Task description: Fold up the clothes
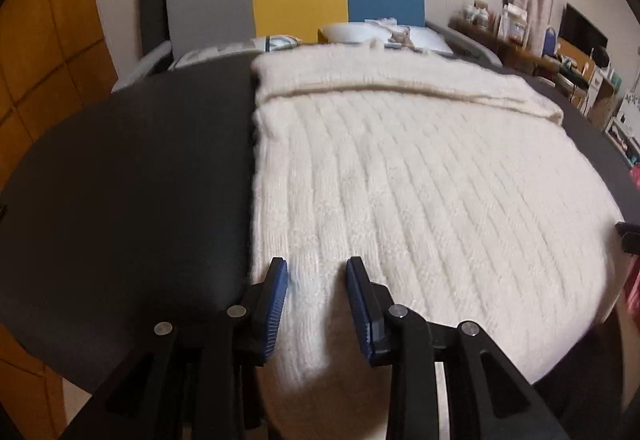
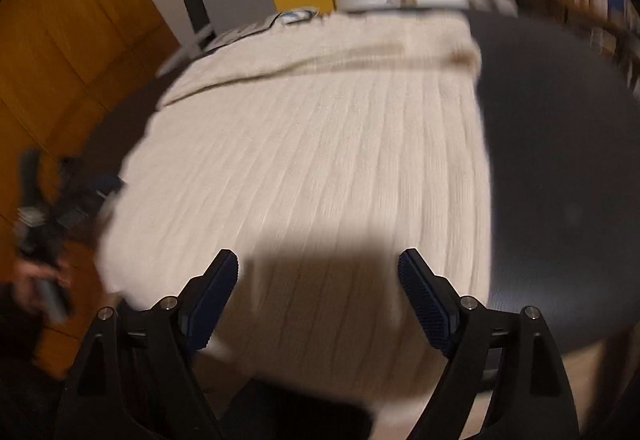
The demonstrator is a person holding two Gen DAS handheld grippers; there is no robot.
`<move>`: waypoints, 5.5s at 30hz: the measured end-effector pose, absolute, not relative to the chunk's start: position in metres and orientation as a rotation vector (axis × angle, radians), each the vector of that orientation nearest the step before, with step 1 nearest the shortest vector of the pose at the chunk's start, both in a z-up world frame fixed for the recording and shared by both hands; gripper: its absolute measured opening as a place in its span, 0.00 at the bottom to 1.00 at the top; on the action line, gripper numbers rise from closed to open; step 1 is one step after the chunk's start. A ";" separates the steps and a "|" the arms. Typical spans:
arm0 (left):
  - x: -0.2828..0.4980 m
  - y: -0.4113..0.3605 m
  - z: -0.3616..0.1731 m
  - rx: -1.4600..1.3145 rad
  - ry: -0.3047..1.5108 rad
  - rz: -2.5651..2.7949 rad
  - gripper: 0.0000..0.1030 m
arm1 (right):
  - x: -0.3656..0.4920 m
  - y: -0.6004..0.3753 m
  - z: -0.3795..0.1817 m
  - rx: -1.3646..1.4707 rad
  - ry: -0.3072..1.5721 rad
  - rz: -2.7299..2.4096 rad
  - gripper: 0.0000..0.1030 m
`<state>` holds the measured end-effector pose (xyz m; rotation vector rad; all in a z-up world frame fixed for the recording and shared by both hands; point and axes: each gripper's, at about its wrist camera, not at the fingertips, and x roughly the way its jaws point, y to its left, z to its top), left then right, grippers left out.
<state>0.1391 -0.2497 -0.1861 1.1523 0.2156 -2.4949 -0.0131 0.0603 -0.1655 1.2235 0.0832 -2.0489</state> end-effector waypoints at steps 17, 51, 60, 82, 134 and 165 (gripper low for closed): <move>0.094 -0.263 -0.179 1.188 0.306 -2.492 0.32 | -0.054 0.099 -0.176 1.218 -0.146 -2.064 0.83; -0.080 -0.335 -0.171 1.139 0.302 -2.589 0.34 | -0.216 -0.021 -0.183 1.173 0.122 -2.243 0.82; -0.180 -0.318 -0.140 1.167 0.062 -2.777 0.28 | -0.258 -0.099 -0.142 1.030 0.010 -1.939 0.83; -0.346 -0.309 -0.204 1.934 1.144 -2.795 0.27 | -0.285 -0.111 -0.189 1.052 -0.092 -1.864 0.83; -0.206 -0.362 -0.178 1.444 0.633 -2.934 0.21 | -0.358 -0.298 -0.185 1.454 -0.333 -1.374 0.88; -0.060 -0.371 -0.115 1.171 0.738 -2.921 0.23 | -0.251 -0.020 -0.145 1.373 -0.391 -1.695 0.82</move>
